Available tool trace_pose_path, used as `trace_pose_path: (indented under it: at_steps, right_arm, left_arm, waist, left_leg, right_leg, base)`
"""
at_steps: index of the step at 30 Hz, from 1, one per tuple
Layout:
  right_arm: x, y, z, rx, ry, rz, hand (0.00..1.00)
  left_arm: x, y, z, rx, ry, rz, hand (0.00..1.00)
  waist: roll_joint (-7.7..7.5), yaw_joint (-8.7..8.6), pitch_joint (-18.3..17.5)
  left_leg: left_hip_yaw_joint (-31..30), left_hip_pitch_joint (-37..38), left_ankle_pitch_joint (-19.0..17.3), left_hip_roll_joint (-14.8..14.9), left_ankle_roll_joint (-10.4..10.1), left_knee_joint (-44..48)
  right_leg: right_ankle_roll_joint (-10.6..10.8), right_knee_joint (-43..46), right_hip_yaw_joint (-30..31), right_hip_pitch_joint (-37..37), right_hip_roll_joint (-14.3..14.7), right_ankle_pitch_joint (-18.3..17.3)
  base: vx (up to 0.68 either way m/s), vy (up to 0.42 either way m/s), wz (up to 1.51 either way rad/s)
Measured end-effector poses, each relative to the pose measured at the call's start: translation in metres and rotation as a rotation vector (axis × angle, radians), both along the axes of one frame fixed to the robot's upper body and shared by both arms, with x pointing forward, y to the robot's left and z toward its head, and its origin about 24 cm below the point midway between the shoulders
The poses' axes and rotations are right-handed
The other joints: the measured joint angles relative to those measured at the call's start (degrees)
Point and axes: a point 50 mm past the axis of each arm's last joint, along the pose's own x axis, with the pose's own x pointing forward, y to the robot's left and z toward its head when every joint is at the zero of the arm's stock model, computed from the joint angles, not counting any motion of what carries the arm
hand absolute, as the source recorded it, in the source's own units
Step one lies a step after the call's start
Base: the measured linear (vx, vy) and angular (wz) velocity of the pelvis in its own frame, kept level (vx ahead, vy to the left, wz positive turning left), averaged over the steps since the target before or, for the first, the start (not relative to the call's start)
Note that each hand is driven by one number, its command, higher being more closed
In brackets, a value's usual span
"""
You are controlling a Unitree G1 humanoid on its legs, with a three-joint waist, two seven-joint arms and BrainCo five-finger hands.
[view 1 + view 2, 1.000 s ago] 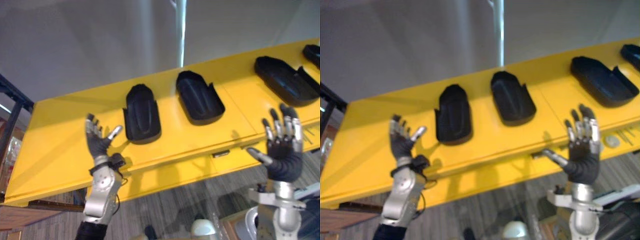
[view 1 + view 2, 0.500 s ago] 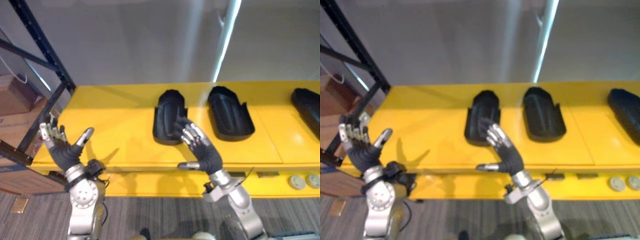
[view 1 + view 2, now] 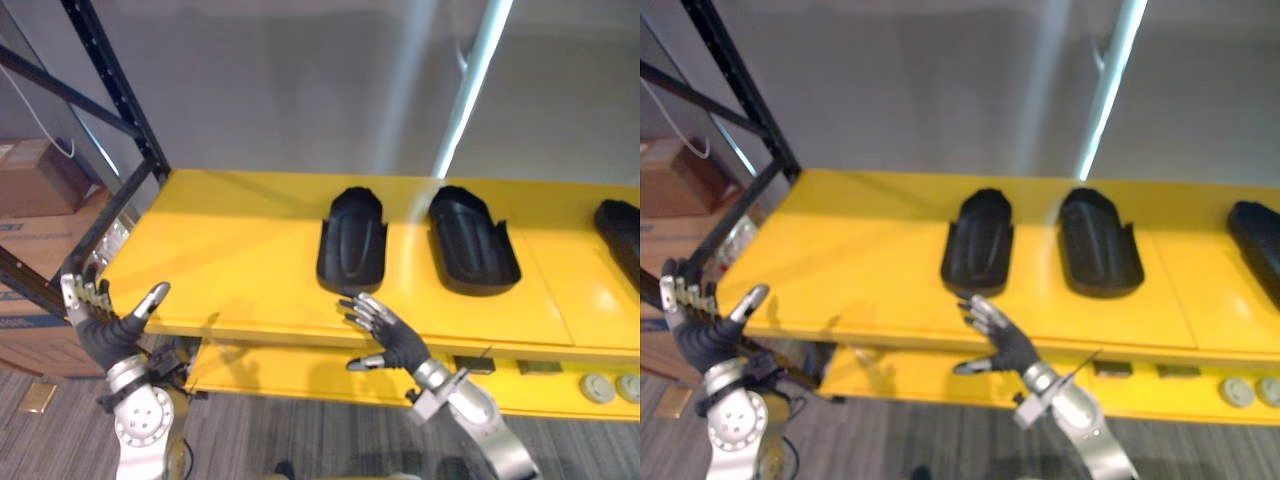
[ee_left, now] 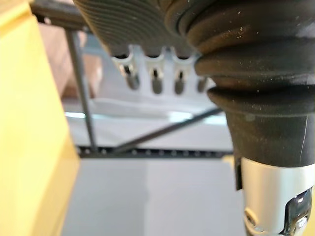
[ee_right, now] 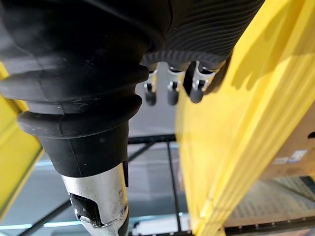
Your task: Walk over and take plastic housings, then place them on the shelf
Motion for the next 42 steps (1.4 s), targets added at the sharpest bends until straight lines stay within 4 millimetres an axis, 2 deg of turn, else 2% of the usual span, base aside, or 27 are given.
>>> trace_pose_path:
  at_steps: [7, 11, 15, 19, 28, 42]
  right_arm:
    - [0.012, -0.009, -0.019, -0.039, 0.07, -0.082, 0.0]
    - [0.023, -0.015, -0.019, -0.037, 0.071, -0.137, 0.0]
    - [0.036, -0.023, -0.02, -0.018, 0.077, -0.212, 0.0]
    - [0.05, -0.025, -0.018, -0.005, 0.068, -0.261, 0.0]
    - [0.075, -0.041, -0.019, 0.051, 0.106, -0.377, 0.0]
    - [0.09, -0.051, -0.019, 0.073, 0.134, -0.461, 0.0]
  left_arm:
    - [0.0, 0.0, -0.003, -0.002, 0.013, -0.001, 0.0]
    - [0.001, 0.0, -0.006, -0.005, 0.026, -0.004, 0.0]
    - [0.001, -0.003, -0.011, -0.042, 0.03, 0.003, 0.0]
    - [0.003, -0.005, -0.016, -0.045, 0.053, -0.019, 0.0]
    - [0.005, -0.008, -0.016, -0.039, 0.054, -0.05, 0.0]
    - [0.006, -0.009, -0.018, -0.049, 0.058, -0.054, 0.0]
  waist:
    - [-0.11, 0.23, -1.0]
    - [0.19, 0.39, -1.32]
    - [0.45, 1.62, -1.47]
    - [0.54, 1.71, -1.53]
    - [0.58, 2.95, -1.52]
    - [1.06, 3.32, -0.99]
  left_leg:
    - [-0.34, -0.01, 0.17, -0.16, -0.02, -0.09]
    - [-1.34, -0.02, 0.45, -0.29, -0.07, -0.35]
    - [-1.79, -0.03, 0.77, -0.34, -0.13, -0.4]
    - [-3.13, -0.25, 1.35, -0.46, -0.11, -0.45]
    - [-4.34, -1.01, 2.29, -0.55, -0.08, -0.47]
    - [-4.72, -1.93, 3.06, -0.52, 0.21, -0.51]
  right_leg:
    - [-0.02, 0.02, -0.23, 0.13, -0.01, 0.04]
    - [-0.04, -0.01, -1.3, 0.69, -0.02, 0.02]
    - [-0.09, 0.01, -1.74, 0.95, 0.05, -0.01]
    - [-0.12, 0.05, -3.04, 1.19, 0.01, 0.01]
    - [-0.4, 0.07, -4.22, 1.13, 0.01, 0.44]
    - [-0.49, -0.54, -4.7, 1.01, -0.03, 1.19]
  base:
    - [0.0, 0.0, 0.01]
    - [-0.02, -0.004, 0.11]
    - [-0.04, -0.004, 0.07]
    - [-0.02, -0.006, 0.14]
    - [-0.03, -0.005, 0.08]
    - [-0.03, -0.006, 0.02]
